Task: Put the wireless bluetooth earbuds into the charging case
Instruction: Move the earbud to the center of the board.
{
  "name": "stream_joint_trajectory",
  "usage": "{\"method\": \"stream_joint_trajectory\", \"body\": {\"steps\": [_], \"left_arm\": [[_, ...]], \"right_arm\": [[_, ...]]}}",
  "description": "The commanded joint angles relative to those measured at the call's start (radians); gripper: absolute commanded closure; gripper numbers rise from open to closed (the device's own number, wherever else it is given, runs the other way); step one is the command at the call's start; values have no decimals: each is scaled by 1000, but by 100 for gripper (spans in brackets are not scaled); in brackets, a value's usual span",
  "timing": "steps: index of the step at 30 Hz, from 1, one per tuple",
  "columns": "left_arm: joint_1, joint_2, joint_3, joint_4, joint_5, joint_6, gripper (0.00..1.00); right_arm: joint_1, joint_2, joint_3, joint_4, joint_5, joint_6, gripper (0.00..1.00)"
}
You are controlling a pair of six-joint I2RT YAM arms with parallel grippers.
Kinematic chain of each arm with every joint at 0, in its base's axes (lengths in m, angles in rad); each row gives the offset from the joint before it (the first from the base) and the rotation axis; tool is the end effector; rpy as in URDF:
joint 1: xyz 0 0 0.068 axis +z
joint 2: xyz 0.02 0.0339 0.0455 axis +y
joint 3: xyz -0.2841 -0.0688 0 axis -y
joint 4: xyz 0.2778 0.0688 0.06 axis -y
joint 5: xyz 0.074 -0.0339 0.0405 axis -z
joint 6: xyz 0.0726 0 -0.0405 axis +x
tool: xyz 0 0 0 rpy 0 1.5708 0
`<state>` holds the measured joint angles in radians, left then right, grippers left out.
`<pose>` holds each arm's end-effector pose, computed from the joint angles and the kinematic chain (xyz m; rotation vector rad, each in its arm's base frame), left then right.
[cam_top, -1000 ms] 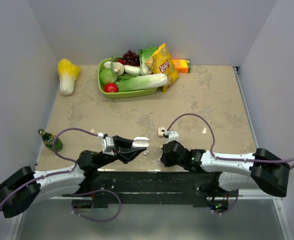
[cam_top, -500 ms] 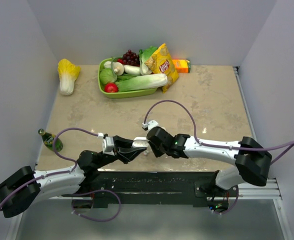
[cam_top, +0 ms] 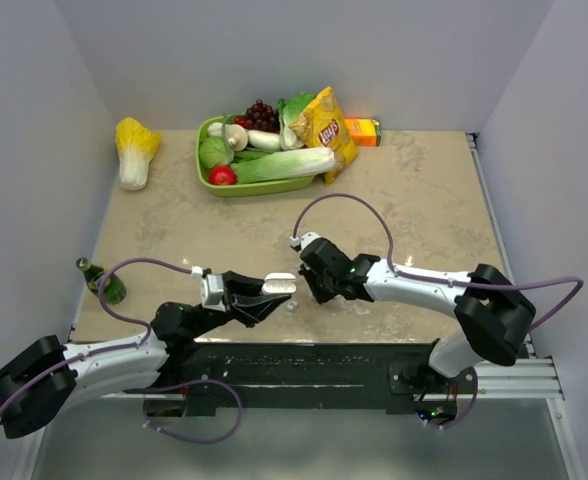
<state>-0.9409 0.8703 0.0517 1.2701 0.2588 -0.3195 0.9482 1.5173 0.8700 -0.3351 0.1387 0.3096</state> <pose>0.1029 -0.1727 0.2318 0.6049 1.0677 -1.2565 0.2085 0.2733 0.1562 -0.7551 2.4562 0.3136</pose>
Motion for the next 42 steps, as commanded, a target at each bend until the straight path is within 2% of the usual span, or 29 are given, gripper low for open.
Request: {"method": "stream_joint_trajectory", "body": {"steps": [1,5,9,11,12,16,21,24,27,31,35,40,42], "left_arm": [[-9,7,-84,522,-21,34,100],[-9,4,-76,482,-53,49,100],[-7,-17,-37,369,-105,46,100],[4,-40,-3,199,-116,27,100],[22,-69,44,52,-103,17,100],[74,-108,132,-200,-14,-27,100],[105,-74,328,-608,117,48,100],[122,-11,440,-791,189,103,100],[134,25,494,-899,230,141,100],[149,13,461,-865,197,117,100],[148,-129,338,-758,137,80,100],[146,-299,177,-539,25,8,100],[148,-346,120,-468,11,-33,100]], "right_arm": [[1,-112,37,-21,85,-18,100],[40,-271,89,-193,208,-27,100],[60,-405,162,-321,239,-59,100],[81,-430,205,-378,249,-73,100],[93,-448,221,-392,252,-93,100],[223,-434,297,-510,332,-125,100],[290,-466,320,-533,364,-164,100],[313,-500,346,-545,357,-194,100],[322,-529,382,-553,332,-230,100],[322,-508,376,-542,357,-233,100],[322,-445,295,-489,374,-182,100],[305,-347,132,-233,342,-118,100],[264,-306,95,-147,283,-106,100]]}}
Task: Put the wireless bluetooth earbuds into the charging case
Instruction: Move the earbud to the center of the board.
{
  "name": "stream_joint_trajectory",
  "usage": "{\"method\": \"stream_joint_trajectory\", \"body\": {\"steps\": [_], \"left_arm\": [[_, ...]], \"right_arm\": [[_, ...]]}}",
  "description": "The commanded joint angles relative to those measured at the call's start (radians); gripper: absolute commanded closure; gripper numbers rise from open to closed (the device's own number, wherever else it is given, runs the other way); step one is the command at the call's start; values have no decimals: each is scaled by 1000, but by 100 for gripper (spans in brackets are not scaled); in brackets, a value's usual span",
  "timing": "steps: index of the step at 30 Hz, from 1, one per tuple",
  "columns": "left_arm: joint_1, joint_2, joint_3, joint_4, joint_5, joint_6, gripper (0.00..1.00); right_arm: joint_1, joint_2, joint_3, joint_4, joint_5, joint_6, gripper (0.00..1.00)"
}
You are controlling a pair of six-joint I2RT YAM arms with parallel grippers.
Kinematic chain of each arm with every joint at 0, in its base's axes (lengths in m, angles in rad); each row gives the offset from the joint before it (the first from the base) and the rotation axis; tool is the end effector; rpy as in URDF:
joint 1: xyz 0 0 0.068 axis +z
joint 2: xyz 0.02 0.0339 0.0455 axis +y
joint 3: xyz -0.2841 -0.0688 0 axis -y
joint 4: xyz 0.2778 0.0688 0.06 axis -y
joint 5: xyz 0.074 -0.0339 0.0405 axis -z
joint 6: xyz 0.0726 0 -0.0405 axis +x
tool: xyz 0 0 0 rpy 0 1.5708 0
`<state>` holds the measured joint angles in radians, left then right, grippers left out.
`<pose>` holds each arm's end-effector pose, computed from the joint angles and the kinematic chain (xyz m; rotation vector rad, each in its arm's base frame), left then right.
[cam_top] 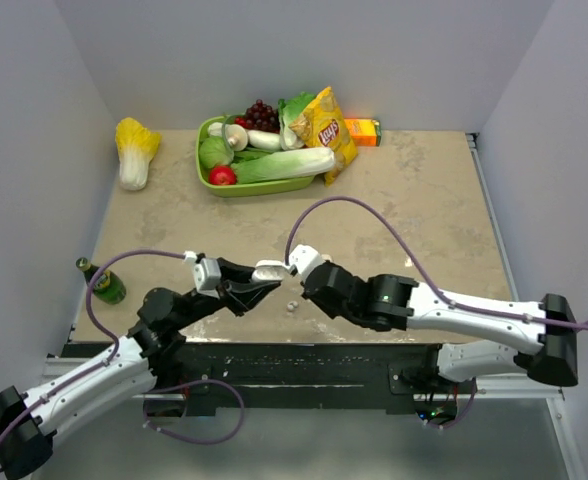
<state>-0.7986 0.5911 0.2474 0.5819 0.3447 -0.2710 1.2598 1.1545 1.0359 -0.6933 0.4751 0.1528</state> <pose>0.1249 -0.1634 0.2683 0.6664 1.2749 -1.1208 0.1183 0.2597 0.2995 -1.0056 2.0438 0.1692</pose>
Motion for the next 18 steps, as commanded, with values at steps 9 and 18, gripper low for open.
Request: {"method": "stream_joint_trajectory", "body": {"steps": [9,18], "left_arm": [[4,-119,-131,285,-87,-169,100],[2,-220,-160,274,-98,-166,100]], "right_arm": [[-187,384,-8,374,-213,-25,100],[-296,527,36,400,-368,-41,100]]}}
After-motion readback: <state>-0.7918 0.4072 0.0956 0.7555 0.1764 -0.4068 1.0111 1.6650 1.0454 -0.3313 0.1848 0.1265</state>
